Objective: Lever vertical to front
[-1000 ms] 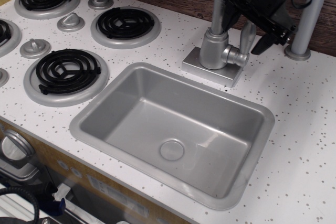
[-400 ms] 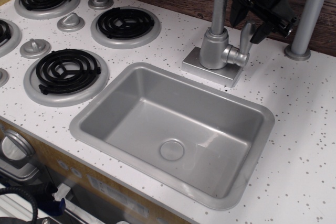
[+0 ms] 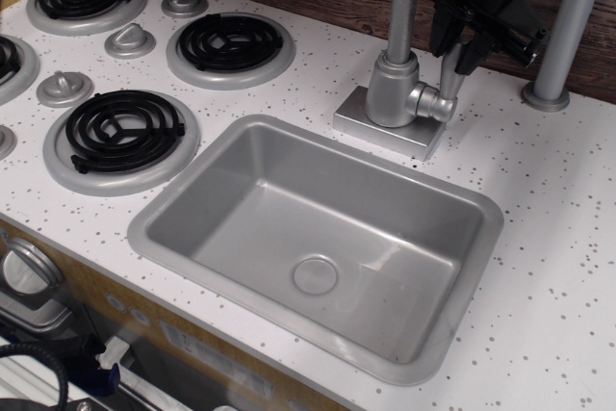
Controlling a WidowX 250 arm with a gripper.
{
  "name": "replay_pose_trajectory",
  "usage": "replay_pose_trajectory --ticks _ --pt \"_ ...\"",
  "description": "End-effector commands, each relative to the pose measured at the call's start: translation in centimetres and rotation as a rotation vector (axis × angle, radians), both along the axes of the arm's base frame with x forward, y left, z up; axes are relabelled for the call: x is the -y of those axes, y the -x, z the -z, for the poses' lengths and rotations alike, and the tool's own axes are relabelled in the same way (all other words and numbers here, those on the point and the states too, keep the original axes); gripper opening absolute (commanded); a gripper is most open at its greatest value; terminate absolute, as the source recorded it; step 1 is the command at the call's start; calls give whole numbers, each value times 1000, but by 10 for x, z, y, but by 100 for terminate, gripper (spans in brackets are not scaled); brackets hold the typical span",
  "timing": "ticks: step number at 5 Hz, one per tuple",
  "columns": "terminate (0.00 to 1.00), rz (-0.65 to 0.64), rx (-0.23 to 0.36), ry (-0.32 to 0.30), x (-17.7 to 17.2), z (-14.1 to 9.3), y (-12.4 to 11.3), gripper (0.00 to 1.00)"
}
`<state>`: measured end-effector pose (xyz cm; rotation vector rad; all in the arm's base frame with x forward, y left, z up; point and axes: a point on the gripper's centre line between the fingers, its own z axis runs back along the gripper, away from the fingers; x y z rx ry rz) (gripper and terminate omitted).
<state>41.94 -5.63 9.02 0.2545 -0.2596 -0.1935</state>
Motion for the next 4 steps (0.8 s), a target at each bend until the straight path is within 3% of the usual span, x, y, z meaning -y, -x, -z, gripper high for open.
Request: replay_pose_trajectory --ticks 1,4 --pt "0 -58 19 19 0 -11 14 0" --pt "0 -107 8 99 -4 26 31 0"
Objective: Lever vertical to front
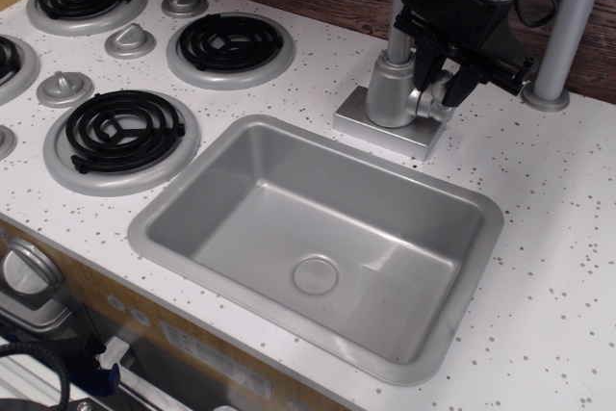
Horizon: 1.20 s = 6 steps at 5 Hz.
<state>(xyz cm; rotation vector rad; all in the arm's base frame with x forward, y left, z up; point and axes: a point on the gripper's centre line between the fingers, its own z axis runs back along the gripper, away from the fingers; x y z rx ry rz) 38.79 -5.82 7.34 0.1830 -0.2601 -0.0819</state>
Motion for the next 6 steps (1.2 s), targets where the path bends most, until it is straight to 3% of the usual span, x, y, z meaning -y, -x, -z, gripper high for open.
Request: replay_pose_trajectory --ticks 1,5,6 --pt "0 -2 -14 48 -10 18 -3 0" --pt "0 -11 -29 100 -10 42 -3 0" --pt "0 -32 -105 73 -6 38 3 0"
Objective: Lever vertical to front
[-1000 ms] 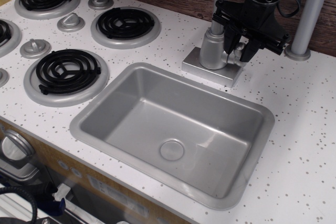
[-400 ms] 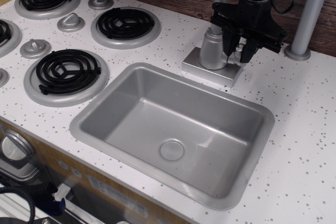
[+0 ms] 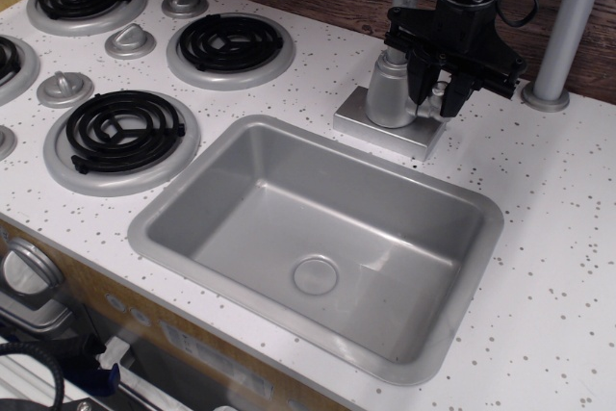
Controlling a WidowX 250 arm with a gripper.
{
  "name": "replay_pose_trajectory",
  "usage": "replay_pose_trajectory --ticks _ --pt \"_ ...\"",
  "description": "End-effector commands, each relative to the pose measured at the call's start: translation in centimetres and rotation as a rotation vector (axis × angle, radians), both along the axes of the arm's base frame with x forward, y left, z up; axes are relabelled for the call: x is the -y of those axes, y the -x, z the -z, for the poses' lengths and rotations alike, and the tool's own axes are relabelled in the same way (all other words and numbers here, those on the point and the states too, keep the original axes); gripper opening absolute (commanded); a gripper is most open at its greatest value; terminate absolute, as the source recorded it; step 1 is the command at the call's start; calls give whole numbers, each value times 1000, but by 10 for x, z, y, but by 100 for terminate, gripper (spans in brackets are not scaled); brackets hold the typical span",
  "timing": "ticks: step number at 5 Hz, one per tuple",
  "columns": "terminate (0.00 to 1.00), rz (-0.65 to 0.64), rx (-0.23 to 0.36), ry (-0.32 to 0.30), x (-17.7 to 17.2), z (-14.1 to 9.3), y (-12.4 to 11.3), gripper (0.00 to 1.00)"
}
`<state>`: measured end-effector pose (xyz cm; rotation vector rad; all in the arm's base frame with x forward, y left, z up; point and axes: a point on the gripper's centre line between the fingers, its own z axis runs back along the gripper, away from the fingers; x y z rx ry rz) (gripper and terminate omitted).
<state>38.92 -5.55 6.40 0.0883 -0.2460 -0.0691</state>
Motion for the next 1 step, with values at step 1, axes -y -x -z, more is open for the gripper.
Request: replay_pose_trajectory --ticks 1 --pt "100 -56 -131 -41 4 17 10 0"
